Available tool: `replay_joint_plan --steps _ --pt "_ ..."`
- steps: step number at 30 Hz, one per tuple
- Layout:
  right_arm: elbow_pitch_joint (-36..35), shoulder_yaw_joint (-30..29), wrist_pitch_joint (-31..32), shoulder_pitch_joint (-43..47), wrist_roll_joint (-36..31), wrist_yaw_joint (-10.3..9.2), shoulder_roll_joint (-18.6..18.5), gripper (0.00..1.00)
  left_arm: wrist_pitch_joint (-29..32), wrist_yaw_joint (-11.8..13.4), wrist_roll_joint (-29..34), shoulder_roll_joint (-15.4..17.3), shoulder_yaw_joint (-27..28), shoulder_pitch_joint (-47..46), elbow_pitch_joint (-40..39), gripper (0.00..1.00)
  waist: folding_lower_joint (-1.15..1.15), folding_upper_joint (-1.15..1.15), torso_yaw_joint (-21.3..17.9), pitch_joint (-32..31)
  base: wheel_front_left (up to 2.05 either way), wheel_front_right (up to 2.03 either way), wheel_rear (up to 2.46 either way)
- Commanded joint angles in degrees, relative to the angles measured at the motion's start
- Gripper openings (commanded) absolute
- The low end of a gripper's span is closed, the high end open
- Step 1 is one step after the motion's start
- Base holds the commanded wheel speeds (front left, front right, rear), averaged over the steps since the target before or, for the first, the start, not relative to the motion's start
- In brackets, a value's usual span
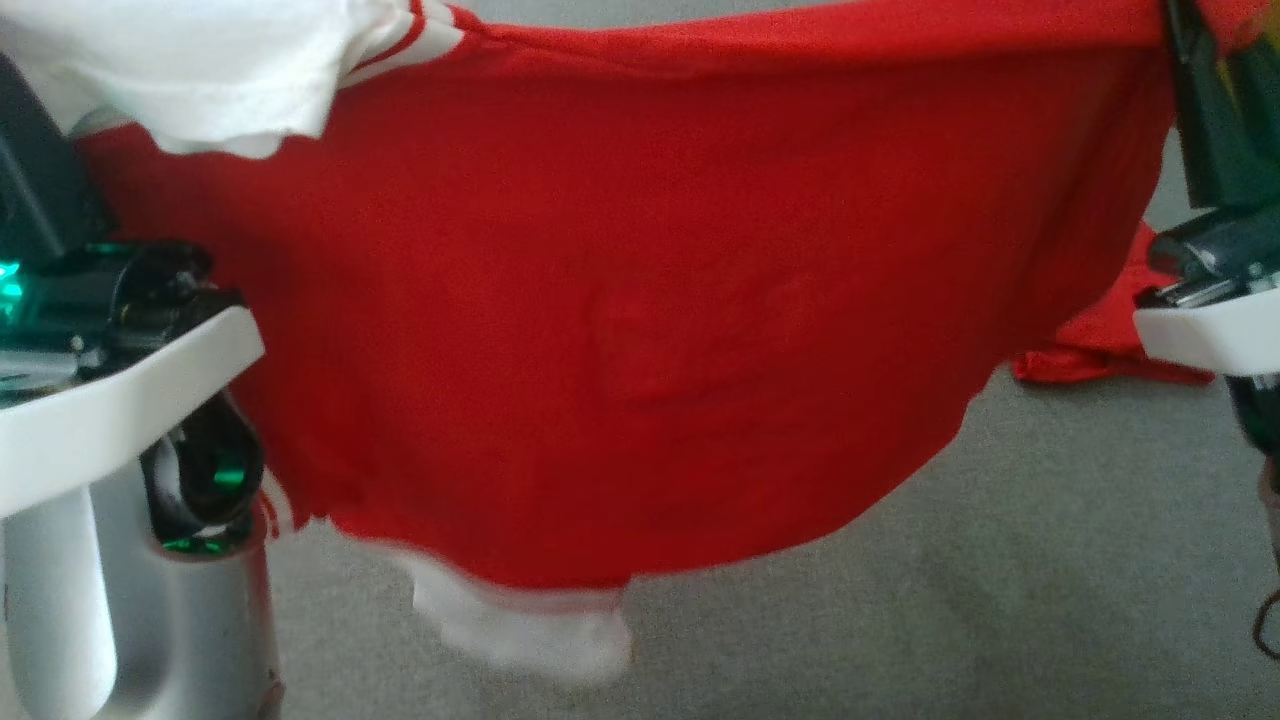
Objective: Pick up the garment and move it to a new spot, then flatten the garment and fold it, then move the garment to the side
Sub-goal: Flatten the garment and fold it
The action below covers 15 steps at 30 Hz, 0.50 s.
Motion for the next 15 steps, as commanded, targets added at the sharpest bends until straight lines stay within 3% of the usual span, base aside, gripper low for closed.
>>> replay_joint_plan --steps 1,5,9,11,15 --pt "-2.3 -0.2 1.5 -0.2 -0.5 -0.03 0.2 0.0 1.0 0.2 0.1 1.2 1.2 -3.3 -2.3 0.0 0.01 0.0 0.0 0.8 0.0 0.0 0.0" --pt "-2.6 -0.6 5.3 -0.1 -0.6 -0.03 0.9 0.0 4.1 1.2 -0.4 2.0 1.5 -5.7 0.6 0.0 0.01 0.0 0.6 4.4 0.0 0.0 0.0" --pt "2.3 0.7 7.8 -5.8 2.0 -0.03 1.9 0.0 6.9 1.1 -2.3 4.0 2.7 -12.7 8.4 0.0 0.01 0.0 1.0 10.6 0.0 0.0 0.0" --pt "6.9 2.2 8.5 -11.1 3.4 -0.03 2.1 0.0 8.0 0.6 -2.6 5.8 3.1 -18.0 13.8 0.0 0.01 0.0 1.3 14.2 0.0 0.0 0.0" --pt "22.7 6.3 7.2 -29.6 5.1 -0.03 3.7 0.0 7.6 -0.9 -1.8 10.7 2.9 -34.5 29.1 0.0 0.01 0.0 2.0 21.8 0.0 0.0 0.0"
